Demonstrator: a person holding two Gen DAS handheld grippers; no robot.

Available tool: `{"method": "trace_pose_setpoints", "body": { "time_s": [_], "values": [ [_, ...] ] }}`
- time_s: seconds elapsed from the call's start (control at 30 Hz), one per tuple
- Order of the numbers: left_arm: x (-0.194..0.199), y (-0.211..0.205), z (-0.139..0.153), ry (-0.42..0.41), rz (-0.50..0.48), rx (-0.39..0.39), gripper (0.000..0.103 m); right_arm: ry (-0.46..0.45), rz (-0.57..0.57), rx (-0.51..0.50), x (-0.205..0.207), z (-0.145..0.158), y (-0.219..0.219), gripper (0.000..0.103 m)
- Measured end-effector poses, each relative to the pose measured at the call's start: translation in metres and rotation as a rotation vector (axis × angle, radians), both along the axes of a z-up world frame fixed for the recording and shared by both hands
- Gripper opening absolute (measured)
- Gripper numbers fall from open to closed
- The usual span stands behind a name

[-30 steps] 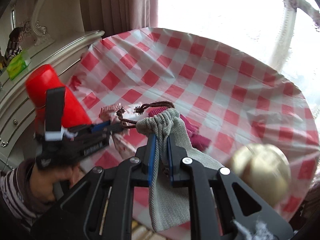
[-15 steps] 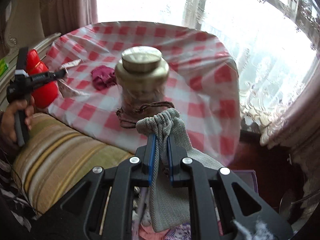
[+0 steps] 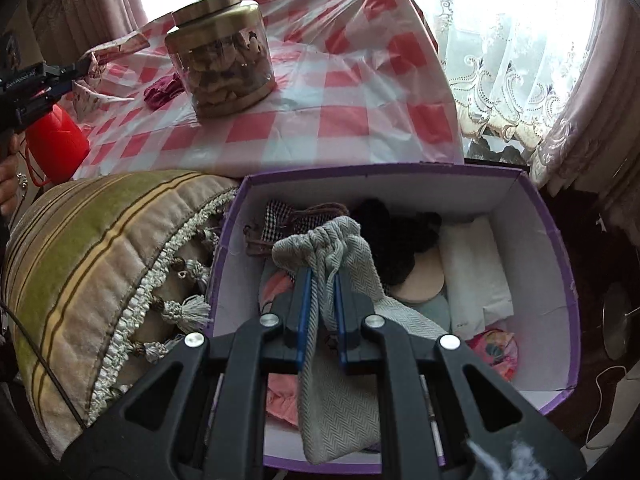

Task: Organize soft objects
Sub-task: 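Carry the grey pouch into the purple box with the right tool while the left carries the floral bag, then open the right tool to drop the pouch while the left lowers the floral bag in and opens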

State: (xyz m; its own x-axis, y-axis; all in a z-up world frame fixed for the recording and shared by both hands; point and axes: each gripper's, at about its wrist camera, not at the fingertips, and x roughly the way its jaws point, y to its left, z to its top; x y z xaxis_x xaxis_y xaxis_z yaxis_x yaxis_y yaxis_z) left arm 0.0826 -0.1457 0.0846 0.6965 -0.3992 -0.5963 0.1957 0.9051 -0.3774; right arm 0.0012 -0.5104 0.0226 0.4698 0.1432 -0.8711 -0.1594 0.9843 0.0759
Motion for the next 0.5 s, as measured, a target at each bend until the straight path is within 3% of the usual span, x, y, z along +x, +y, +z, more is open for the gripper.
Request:
{"method": "trace_pose_setpoints", "body": {
  "time_s": [0.2, 0.37, 0.47, 0.5],
  "values": [
    [-0.015, -0.045, 0.008, -0.003, -0.111, 0.029, 0.025, 0.062, 0.036, 0.073, -0.002, -0.041, 0.001, 0.016],
    [-0.027, -0.086, 0.006, 0.012, -0.219, 0.061, 0.025, 0.192, 0.016, 0.071, -0.004, -0.081, -0.008, 0.055],
    [-0.034, -0.110, 0.003, 0.036, -0.298, 0.073, 0.025, 0.155, 0.012, 0.101, -0.018, -0.069, -0.017, 0.071],
    [-0.035, -0.117, 0.000, 0.049, -0.324, 0.073, 0.025, 0.139, 0.009, 0.102, -0.023, -0.063, -0.020, 0.072]
  ]
}}
